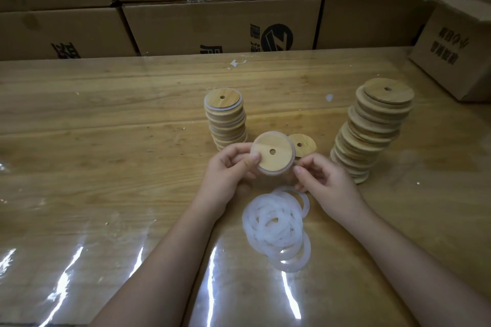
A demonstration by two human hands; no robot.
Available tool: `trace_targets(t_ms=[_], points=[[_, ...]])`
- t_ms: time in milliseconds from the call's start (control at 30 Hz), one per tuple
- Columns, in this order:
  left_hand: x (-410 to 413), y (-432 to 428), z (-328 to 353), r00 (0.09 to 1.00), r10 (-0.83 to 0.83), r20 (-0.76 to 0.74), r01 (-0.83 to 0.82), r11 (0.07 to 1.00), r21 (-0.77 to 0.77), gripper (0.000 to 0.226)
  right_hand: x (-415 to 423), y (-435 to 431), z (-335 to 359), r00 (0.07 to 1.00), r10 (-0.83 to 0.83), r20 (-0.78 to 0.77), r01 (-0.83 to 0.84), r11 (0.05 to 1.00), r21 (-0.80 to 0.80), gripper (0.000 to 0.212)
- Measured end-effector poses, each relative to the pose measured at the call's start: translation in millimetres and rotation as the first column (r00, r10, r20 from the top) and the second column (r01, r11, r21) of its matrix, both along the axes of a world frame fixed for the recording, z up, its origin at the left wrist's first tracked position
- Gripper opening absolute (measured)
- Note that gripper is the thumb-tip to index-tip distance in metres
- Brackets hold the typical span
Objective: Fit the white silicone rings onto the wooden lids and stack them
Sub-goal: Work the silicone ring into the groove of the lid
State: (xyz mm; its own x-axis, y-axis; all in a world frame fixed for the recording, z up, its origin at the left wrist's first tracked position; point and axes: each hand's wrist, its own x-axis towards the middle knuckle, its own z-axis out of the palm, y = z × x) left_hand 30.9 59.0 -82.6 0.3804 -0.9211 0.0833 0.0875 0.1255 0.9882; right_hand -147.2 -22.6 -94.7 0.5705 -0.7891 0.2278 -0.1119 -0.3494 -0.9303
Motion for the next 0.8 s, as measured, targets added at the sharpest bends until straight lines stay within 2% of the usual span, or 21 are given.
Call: trace_targets(t_ms=[200,333,700,800], points=[[1.2,-1.3,0.7,0.999,0.018,-0.031,-0.019,1.000,-0.016,0.040,-1.0,1.5,1.8,0.999,0.035,0.006,-0.035,0.999,-0.013,0.018],[-0.3,-0.9,2.4,1.000,-0.002,0.001,0.002,1.000,-0.006,0.030,-0.7,1.7,2.0,0.999,0.023,0.024,-0.023,1.000,-0.004,0.018],[-1.3,1.2,4.1,0.999,0.008,-0.035,-0.007,0.999,0.039,0.038,-2.5,2.7,3.7,0.999,0.051,0.004,-0.050,0.998,-0.038,0.026],[0.0,2.3,4.6,0.999,-0.001,-0.051,0.002,1.000,0.030,0.033,-2.7,2.4,3.7,0.999,0.049,0.002,-0.049,0.998,-0.033,0.025]])
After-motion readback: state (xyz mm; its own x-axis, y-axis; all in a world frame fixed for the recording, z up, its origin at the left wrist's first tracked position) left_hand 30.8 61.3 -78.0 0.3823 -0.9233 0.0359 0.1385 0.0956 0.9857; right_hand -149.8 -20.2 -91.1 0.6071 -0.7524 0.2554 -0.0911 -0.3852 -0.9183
